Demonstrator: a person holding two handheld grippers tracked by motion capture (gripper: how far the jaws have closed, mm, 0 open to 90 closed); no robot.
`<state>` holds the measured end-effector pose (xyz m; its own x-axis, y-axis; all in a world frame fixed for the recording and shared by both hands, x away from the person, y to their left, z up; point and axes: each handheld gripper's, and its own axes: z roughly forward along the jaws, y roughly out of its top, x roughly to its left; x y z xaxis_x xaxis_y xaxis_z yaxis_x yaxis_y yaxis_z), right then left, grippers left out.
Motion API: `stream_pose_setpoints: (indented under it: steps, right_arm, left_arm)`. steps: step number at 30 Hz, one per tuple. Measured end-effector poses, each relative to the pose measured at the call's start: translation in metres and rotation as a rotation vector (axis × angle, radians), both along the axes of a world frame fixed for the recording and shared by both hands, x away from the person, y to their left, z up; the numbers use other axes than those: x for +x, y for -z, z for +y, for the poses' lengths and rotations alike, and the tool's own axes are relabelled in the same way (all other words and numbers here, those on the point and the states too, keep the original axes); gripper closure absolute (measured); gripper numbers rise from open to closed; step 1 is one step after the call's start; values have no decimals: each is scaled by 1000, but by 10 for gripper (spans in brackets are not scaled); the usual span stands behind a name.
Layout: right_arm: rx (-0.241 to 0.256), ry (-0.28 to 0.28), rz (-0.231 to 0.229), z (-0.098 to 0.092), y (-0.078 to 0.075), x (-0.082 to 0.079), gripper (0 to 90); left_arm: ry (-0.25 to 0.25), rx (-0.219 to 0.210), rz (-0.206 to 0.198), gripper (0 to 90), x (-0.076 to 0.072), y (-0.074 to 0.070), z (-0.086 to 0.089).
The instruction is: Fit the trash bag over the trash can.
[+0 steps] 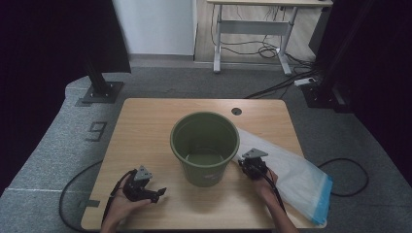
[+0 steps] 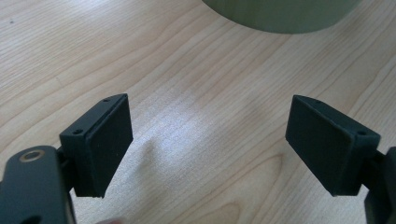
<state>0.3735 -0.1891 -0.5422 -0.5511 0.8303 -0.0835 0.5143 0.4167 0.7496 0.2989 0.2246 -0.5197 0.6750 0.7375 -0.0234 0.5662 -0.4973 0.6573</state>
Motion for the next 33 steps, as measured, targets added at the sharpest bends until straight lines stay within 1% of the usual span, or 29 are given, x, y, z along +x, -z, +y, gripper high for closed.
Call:
stream_pose_setpoints:
  steps: [1, 2, 4, 5, 6, 7, 8, 10, 12, 14, 15, 16, 17, 18, 19, 20, 21, 22, 23, 24, 26, 28, 29, 30, 31, 33]
  right_arm:
    - [-12, 0, 12, -9, 2, -12, 886]
    - [-12, 0, 12, -9, 2, -12, 886]
    - [-2, -7, 39, -17, 1, -26, 880]
    - [-2, -7, 39, -17, 1, -26, 880]
    - [-4, -13, 25, -17, -1, -28, 843]
    - [-4, -13, 25, -17, -1, -28, 755]
    - [-7, -14, 16, -14, -2, -28, 658]
    - [-5, -8, -14, -7, -4, -22, 540]
    - [12, -5, -8, 1, -5, -13, 479]
    - [13, 2, 2, 7, -3, -5, 472]
    - [10, 12, 18, 12, -1, 1, 477]
    - [5, 21, 34, 15, 3, 4, 529]
    - [5, 21, 34, 15, 3, 4, 529]
    - [14, 25, 34, 16, 4, 5, 577]
    - [16, 21, 36, 16, 3, 4, 656]
    - [-21, 21, 13, 16, 2, 2, 794]
    - [-21, 21, 13, 16, 2, 2, 794]
    - [-18, 27, -7, 15, 0, 1, 860]
    - [17, 40, -61, 8, -5, -1, 886]
    - [17, 40, -61, 8, -5, -1, 886]
    - [42, 67, -101, 1, -13, -2, 887]
    - [67, 94, -149, -8, -23, -5, 888]
    - [94, 118, -191, -15, -32, -8, 888]
    - [94, 118, -191, -15, -32, -8, 888]
    - [103, 128, -203, -18, -36, -8, 888]
    - [141, 149, -239, -25, -47, -11, 888]
  left_arm:
    - [3, 1, -1, 149, 0, 0, 0]
    - [3, -3, -2, 149, 0, -1, 0]
    - [5, -11, -4, 149, 0, -2, 1]
    - [5, -11, -4, 149, 0, -2, 1]
    - [5, -14, -5, 149, 0, -2, 1]
    - [5, -15, -5, 149, 0, -2, 1]
    - [5, -14, -7, 149, 1, -2, 1]
    - [6, -19, -6, 149, 2, -3, 2]
    - [-1, -22, -4, 149, 3, -2, 2]
    - [-1, -19, -1, 149, 3, -2, 2]
    - [-1, -17, -1, 149, 3, -2, 2]
    - [-1, -15, -1, 149, 3, -2, 2]
    - [-1, -15, -1, 149, 3, -2, 2]
    - [-1, -16, -1, 149, 3, -2, 3]
    - [-2, -17, -3, 149, 3, -2, 3]
    - [-3, -17, -4, 149, 3, -2, 3]
    - [-3, -18, -3, 149, 3, -2, 3]
    - [-4, -18, -5, 149, 2, -2, 3]
    - [-1, -18, -6, 149, 2, -3, 3]
    - [-1, -18, -6, 149, 2, -3, 3]
    - [-4, -21, -7, 149, 2, -3, 4]
    - [-9, -23, -8, 149, 3, -3, 5]
    - [-12, -23, -8, 149, 3, -3, 5]
    - [-14, -22, -7, 149, 3, -2, 6]
    - [-15, -20, -5, 149, 3, -2, 6]
    - [-17, -19, -6, 149, 3, -2, 6]
